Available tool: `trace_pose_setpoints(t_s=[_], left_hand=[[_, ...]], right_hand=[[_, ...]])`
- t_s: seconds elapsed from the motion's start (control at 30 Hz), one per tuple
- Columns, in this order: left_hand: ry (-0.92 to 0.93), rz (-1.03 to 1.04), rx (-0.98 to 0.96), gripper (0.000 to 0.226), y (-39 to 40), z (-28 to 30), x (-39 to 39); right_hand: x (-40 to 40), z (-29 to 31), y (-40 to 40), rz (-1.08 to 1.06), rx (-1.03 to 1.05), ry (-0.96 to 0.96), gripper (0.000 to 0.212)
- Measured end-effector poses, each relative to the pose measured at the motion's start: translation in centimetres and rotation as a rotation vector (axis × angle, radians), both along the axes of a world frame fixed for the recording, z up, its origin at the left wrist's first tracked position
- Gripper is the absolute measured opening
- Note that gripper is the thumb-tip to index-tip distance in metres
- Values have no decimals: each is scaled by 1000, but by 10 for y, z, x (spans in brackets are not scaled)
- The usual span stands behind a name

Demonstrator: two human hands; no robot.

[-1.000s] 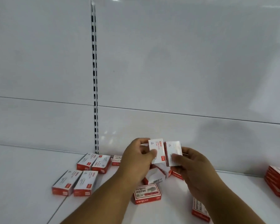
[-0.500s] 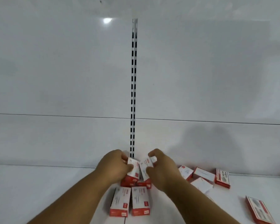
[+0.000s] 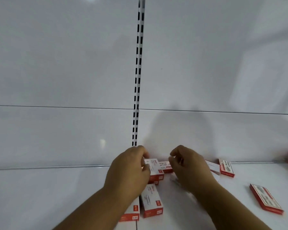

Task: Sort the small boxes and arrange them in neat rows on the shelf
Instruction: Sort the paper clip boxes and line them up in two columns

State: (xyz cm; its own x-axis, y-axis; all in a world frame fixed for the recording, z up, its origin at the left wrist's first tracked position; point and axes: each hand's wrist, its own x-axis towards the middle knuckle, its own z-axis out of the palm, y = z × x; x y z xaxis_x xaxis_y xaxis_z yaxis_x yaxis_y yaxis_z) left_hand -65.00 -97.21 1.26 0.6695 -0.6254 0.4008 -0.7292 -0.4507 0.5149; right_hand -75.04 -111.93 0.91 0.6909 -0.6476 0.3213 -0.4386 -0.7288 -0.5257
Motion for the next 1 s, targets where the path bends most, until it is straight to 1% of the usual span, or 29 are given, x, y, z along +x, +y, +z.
trace_pose_setpoints(t_s=[0.03, 0.13, 0.2, 0.27, 0.37, 0.5, 0.57, 0.73, 0.8, 0.87, 0.93, 1.0], left_hand=[[6, -27, 2, 17, 0, -2, -4], [-16, -71, -4, 17, -4, -6, -11], [-34, -79, -20, 16, -6, -7, -12], [-82, -108, -7, 17, -11, -6, -13], [-132, -170, 48, 21, -24, 1, -15], [-176, -197, 108, 22, -48, 9, -17], [-189, -193, 156, 27, -56, 10, -16], [-250, -190, 327, 40, -61, -2, -14], [-258, -215, 360, 41, -60, -8, -14], [-267, -226, 365, 47, -61, -11, -14], [-297, -224, 327, 56, -62, -13, -12], [-331, -210, 239, 59, -63, -12, -10]], right_hand=[[-1, 1, -8, 8, -31, 24, 19], [-2, -4, -25, 67, -161, 203, 34], [0, -9, -26, 120, -236, 311, 36], [2, -13, -24, 149, -280, 381, 32], [4, -11, -20, 121, -327, 418, 30], [1, -8, -19, 111, -327, 437, 32], [1, -8, -19, 123, -301, 447, 36], [-8, -6, -34, 177, -262, 447, 49], [-9, -7, -39, 171, -294, 470, 46], [-7, -9, -42, 142, -306, 422, 40], [-8, -8, -46, 127, -260, 281, 36], [-12, -5, -48, 156, -106, 95, 33]])
